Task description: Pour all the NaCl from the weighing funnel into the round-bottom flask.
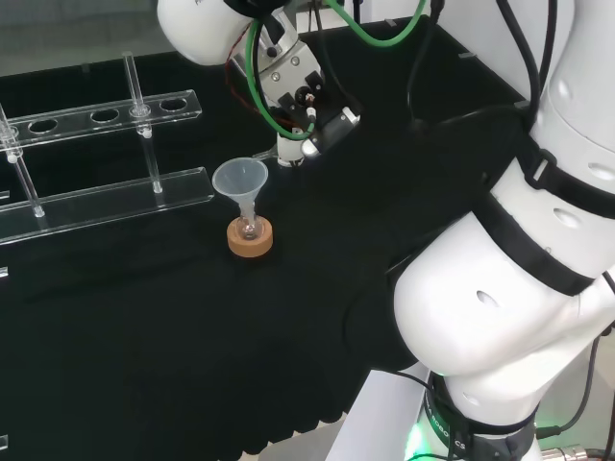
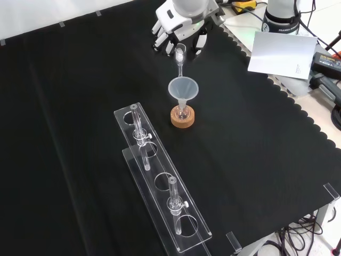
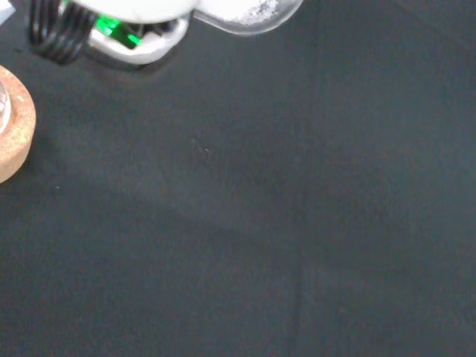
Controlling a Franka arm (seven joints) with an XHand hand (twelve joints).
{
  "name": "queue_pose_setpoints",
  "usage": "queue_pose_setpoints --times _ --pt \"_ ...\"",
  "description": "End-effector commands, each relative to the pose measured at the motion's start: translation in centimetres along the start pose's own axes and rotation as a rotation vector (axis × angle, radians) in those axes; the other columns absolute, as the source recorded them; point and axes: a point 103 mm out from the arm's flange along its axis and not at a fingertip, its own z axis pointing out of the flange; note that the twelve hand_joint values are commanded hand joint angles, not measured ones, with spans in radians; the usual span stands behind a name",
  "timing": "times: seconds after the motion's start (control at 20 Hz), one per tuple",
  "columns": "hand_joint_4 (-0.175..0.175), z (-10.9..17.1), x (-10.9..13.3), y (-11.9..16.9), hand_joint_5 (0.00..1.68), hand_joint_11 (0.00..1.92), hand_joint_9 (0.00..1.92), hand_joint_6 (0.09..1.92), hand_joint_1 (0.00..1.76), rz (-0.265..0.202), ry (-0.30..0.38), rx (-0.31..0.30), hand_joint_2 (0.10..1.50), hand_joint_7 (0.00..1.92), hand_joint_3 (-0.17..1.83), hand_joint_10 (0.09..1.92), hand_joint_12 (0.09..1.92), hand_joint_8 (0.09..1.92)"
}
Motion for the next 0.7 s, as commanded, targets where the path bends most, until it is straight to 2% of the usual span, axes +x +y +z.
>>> queue_pose_setpoints --times 0.05,0.7 --pt "0.175 -0.34 0.26 0.08 1.32 0.74 0.95 0.55 1.13 0.004 -0.040 0.006 0.68 0.55 0.57 0.36 1.11 0.67" --pt "0.175 -0.76 0.79 -0.04 1.32 0.74 0.95 0.56 1.13 0.009 -0.097 0.016 0.68 0.55 0.57 0.36 1.11 0.67"
